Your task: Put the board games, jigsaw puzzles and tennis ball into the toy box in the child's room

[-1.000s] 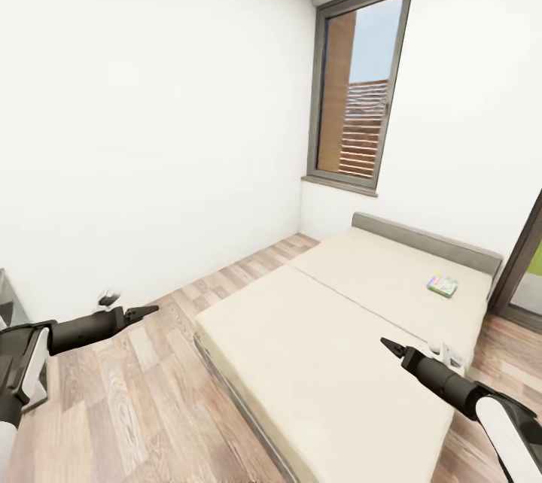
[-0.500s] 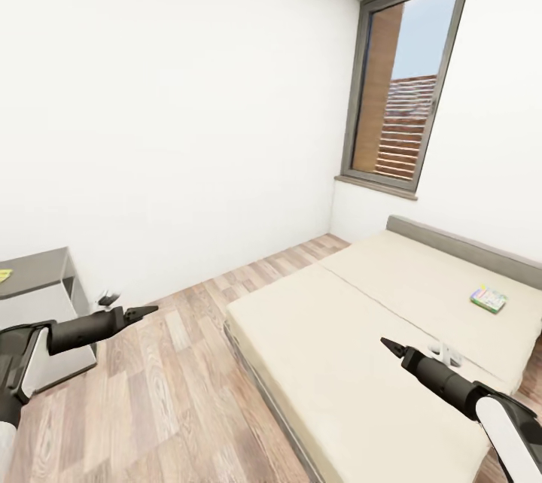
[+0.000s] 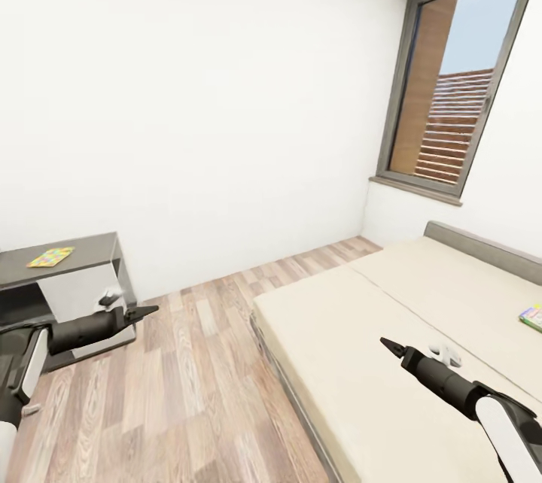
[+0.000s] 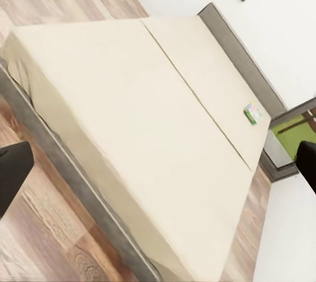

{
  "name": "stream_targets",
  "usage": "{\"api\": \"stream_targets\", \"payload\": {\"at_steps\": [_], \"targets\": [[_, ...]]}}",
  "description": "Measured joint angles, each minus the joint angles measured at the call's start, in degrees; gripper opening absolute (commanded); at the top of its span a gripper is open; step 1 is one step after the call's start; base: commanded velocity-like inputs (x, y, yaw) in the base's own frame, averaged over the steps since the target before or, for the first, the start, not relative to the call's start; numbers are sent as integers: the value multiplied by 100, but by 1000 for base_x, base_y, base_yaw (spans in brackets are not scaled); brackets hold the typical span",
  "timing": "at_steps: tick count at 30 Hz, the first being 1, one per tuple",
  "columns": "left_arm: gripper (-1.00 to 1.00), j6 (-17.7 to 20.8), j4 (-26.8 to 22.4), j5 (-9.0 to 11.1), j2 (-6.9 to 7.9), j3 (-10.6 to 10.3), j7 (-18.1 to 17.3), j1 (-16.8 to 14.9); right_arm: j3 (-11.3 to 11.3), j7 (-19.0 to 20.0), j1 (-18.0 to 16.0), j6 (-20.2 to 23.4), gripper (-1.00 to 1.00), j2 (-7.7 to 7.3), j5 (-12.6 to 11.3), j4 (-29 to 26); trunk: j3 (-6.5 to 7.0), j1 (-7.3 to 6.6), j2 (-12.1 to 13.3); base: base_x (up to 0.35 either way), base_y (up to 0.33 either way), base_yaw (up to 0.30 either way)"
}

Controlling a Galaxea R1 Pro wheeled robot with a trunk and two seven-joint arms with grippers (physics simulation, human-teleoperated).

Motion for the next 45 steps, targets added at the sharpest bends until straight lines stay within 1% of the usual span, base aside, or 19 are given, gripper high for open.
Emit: {"api": "stream_targets", "payload": {"at_steps": [4,7,12,15,19,26,45], "targets": [[100,7,-1,-3,2,0,3,1,14,1,1,-1,100,2,0,3,-9,-1,1,-22,-37,291],[100,9,-1,-3,-7,0,2,1,81,-5,0,-1,100,-2,5,4,-15,-1,1,-5,-9,291],[100,8,-1,-3,-2,1,-2,1,117,-14,0,-4,100,2,2,4,-26,-1,2,-3,-5,291],[100,5,-14,0,-9,0,2,1,134,-13,-2,-1,100,-2,6,-5,-32,0,3,-94,-146,291],[100,9,-68,0,-5,0,-3,1,141,-16,-3,-5,100,2,6,-7,-41,-1,3,-57,-148,292],[100,7,-72,-2,-5,1,-12,3,145,-15,-2,-9,100,1,9,-12,-55,-2,5,-15,-25,291],[100,2,-70,1,-1,0,-6,3,149,-16,1,-9,100,4,6,-13,-96,-1,8,-104,-89,291]]}}
